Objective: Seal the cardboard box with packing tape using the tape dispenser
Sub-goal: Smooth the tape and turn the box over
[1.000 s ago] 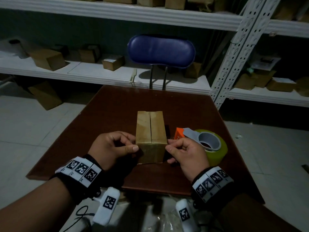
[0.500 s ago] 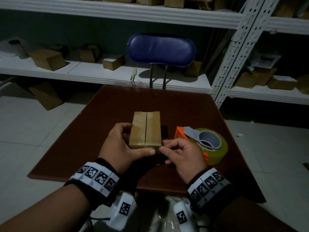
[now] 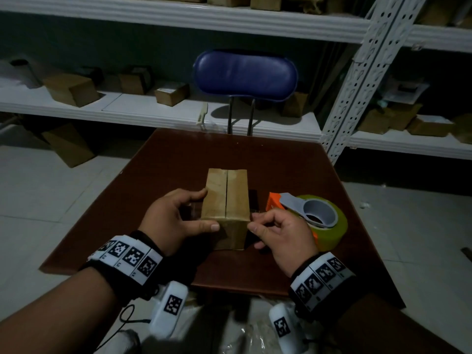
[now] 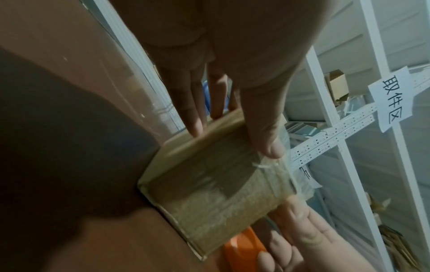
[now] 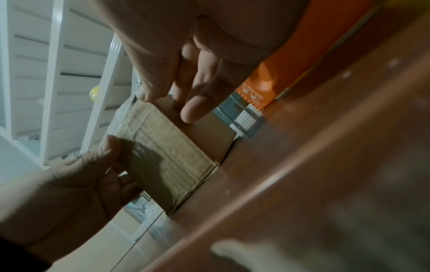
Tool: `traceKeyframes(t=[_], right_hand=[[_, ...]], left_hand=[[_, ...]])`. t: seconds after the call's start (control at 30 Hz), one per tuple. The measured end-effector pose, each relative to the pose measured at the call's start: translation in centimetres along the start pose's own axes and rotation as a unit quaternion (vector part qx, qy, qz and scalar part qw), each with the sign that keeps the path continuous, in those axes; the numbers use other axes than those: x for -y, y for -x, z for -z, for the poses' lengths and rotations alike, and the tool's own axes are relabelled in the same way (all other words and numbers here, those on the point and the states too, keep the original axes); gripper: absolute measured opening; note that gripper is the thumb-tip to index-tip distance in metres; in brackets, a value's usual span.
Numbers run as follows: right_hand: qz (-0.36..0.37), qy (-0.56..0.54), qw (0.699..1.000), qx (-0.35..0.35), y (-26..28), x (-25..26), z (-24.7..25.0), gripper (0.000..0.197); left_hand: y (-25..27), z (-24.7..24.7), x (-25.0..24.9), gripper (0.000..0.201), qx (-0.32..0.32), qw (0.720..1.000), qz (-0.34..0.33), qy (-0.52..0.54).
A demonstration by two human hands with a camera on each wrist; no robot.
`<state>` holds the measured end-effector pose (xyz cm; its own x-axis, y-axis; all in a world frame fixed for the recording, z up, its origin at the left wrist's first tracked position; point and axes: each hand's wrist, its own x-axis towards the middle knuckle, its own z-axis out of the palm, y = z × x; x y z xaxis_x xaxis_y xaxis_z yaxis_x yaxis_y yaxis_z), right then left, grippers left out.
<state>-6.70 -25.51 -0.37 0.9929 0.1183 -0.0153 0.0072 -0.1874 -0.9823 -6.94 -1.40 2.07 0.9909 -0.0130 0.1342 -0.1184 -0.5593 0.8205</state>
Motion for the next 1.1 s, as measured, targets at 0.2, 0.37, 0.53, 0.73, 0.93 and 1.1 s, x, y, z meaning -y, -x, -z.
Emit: traceKeyframes(t=[0.2,0.37,0.53,0.73,0.93,1.1], right_hand=[[0.008,0.011,1.000,-0.017,0.3,0.5,-0.2,0.042],[0.006,0.026,0.999,-0.033,0.1,0.6,-0.6,0.091],[0.007,0.053,0.997,-0.059,-0.3,0.3,-0.7,0.081],[-0.017,-0.003,1.000,-0.014,-0.1,0.5,-0.5,0.030],[-0.017,-0.043,0.999,-0.018,-0.4,0.1,0.3,0.021],[-0.026,-0.056,0.998,-0.034,-0.8,-0.4,0.7,0.008]], left_hand=[[0.3,-0.4,0.1,0.082,-0.010,1.000,0.005,0.000],[0.5,-0.6,-0.1,0.079,-0.020,1.000,0.016,0.007],[0.6,-1.0,-0.3,0.079,-0.009,0.999,0.030,0.028],[0.5,-0.7,0.1,0.083,-0.008,0.999,0.038,0.025],[0.9,-0.5,-0.3,0.053,-0.002,0.993,0.063,0.096],[1.1,-0.2,0.7,0.023,0.008,0.976,0.063,0.207]])
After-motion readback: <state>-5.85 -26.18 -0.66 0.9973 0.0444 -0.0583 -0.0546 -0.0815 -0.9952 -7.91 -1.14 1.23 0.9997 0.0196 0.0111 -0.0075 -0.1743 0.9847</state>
